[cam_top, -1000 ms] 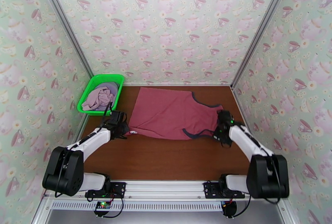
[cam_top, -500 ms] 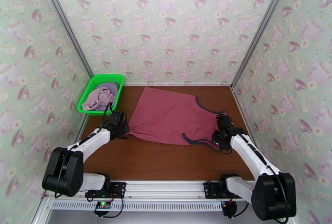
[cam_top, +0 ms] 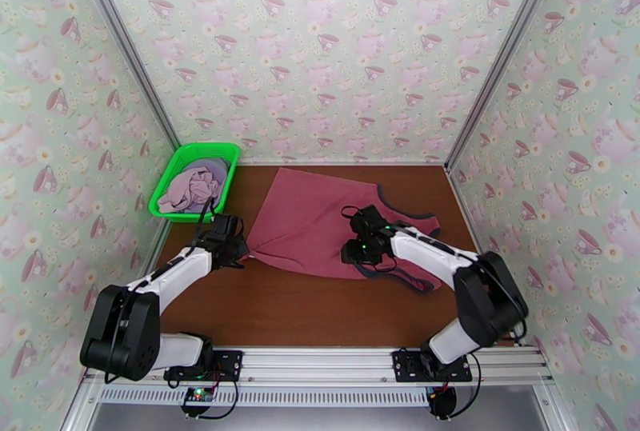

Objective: Fold and stack the mixed laundry pile

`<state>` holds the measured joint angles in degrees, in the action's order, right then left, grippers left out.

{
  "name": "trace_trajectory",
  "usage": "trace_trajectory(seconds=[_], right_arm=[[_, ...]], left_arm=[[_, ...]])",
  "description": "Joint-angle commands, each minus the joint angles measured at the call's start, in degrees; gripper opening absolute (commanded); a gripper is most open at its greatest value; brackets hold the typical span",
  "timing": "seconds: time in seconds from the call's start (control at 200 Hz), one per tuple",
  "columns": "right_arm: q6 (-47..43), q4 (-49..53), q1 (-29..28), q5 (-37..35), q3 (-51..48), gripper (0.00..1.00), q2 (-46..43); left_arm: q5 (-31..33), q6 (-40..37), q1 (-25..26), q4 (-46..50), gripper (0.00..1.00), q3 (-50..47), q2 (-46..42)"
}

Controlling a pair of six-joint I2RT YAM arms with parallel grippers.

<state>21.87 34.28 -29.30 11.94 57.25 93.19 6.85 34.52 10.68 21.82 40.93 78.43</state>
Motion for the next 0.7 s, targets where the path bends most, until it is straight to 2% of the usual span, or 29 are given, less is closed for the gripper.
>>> trace_trajectory(seconds=[0.0,0.381,0.696], right_arm=[[-3.9,-1.6,-0.1,0.7,2.9,0.52,2.6],[-4.9,1.4,-0.1,-5.7,3.8,0.51,2.0],[-3.6,-1.4,-0.1,-4.8,0.4,0.47,4.0]], left_arm=[[1.1,-0.4,-0.3,1.0,0.00,1.4,0.5],[1.2,-0.6,-0.5,1.0,0.00,1.3,0.6],[0.8,-0.5,-0.4,0.6,0.00,1.1,0.7]])
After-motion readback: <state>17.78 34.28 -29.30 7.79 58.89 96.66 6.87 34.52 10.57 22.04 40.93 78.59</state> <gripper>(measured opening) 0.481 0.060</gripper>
